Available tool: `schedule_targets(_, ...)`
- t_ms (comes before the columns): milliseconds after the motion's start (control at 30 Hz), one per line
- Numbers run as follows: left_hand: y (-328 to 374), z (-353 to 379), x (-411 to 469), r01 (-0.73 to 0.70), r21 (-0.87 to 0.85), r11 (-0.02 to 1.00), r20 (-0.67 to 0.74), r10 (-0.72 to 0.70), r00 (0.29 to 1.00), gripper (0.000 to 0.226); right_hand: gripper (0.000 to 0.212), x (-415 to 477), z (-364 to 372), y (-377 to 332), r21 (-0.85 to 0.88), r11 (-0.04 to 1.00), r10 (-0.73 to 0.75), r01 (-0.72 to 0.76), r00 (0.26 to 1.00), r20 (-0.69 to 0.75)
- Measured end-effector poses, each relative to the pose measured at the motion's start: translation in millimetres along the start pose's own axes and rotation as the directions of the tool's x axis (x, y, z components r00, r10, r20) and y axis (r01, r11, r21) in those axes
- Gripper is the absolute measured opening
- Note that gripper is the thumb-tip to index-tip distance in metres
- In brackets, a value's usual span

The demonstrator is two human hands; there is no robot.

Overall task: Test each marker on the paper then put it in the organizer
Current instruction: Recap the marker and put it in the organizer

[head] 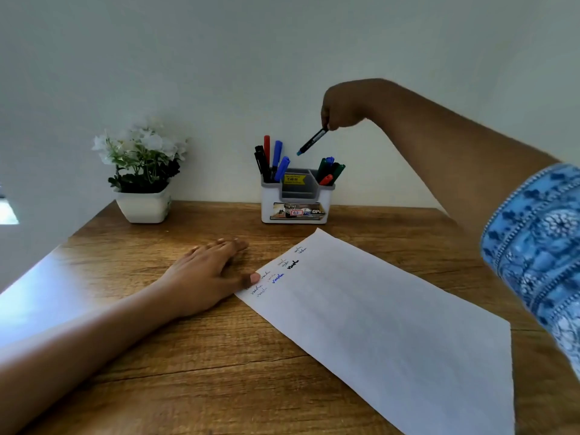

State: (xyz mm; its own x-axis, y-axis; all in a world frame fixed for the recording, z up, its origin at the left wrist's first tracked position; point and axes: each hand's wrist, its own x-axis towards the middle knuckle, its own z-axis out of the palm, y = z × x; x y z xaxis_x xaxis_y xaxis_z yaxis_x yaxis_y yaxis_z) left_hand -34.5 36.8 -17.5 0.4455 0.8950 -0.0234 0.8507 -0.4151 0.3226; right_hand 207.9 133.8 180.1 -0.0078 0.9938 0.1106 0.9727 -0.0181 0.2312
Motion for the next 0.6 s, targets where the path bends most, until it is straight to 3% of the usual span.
schedule_targets(233,-3.2,1.3,3.0,0.003,0.001,1.000,0.001,-0.003,1.000,0.075,0.029,34.8,18.3,-19.0,-0.151,0.987,-0.048,0.058,0.997,0.068)
schedule_targets(600,-7.0,2.8,5.7,-0.011,-0.012,1.000,-0.019,0.011,1.000,0.078,0.033,54.1,55.4,-46.4,0.068,0.995,-0.074,0.070,0.996,0.051)
